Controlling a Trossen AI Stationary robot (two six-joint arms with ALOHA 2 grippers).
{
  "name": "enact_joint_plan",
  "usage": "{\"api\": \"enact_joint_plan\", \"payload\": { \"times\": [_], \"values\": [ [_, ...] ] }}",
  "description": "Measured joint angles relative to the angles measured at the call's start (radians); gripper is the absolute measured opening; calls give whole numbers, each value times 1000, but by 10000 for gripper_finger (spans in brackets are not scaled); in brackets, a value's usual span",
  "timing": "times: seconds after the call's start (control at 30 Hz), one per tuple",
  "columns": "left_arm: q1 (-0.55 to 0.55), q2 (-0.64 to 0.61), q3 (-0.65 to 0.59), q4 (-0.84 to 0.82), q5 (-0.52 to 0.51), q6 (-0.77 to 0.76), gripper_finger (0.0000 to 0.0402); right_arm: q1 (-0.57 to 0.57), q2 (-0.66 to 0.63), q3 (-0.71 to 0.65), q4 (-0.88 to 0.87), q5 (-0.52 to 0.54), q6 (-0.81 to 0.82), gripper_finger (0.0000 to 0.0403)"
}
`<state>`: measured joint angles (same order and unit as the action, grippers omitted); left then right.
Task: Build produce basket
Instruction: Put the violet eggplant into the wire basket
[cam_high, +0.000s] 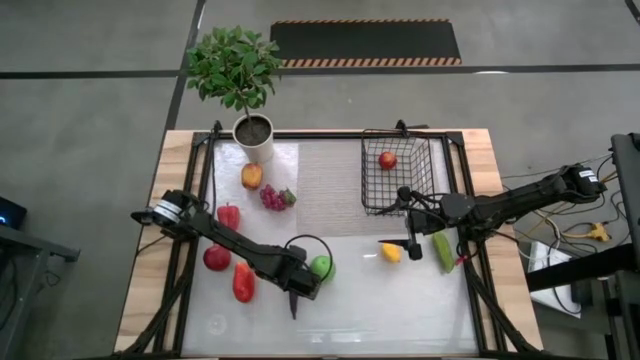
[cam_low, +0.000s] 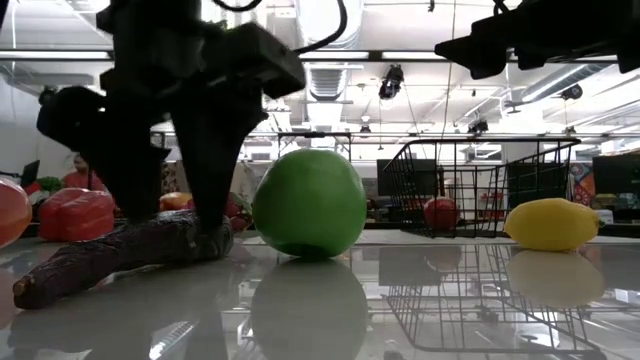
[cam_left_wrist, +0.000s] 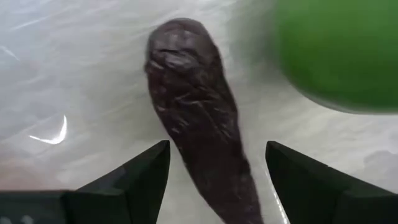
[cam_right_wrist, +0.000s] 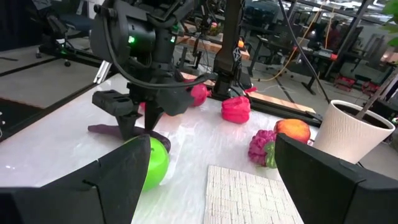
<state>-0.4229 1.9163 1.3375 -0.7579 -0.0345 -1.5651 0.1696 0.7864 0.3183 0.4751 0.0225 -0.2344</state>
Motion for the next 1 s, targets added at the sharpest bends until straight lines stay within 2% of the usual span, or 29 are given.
{"api": "enact_joint_plan", "payload": {
  "times": [0.13, 0.4, 0.5, 0.8, 1.0],
  "values": [
    [0, 0, -19, 21, 0, 0, 226, 0, 0, 0, -4, 1, 0, 325],
    [0, 0, -20, 16, -5, 0, 126, 0, 0, 0, -6, 2, 0, 325],
    [0, 0, -20, 16, -11, 0, 100, 0, 0, 0, -7, 3, 0, 325],
    [3, -35, -21, -60, -46, 51, 103, 0, 0, 0, -7, 3, 10, 325],
    [7, -139, -18, -174, -204, 115, 104, 0, 1, 0, -6, 3, 18, 325]
  ]
}}
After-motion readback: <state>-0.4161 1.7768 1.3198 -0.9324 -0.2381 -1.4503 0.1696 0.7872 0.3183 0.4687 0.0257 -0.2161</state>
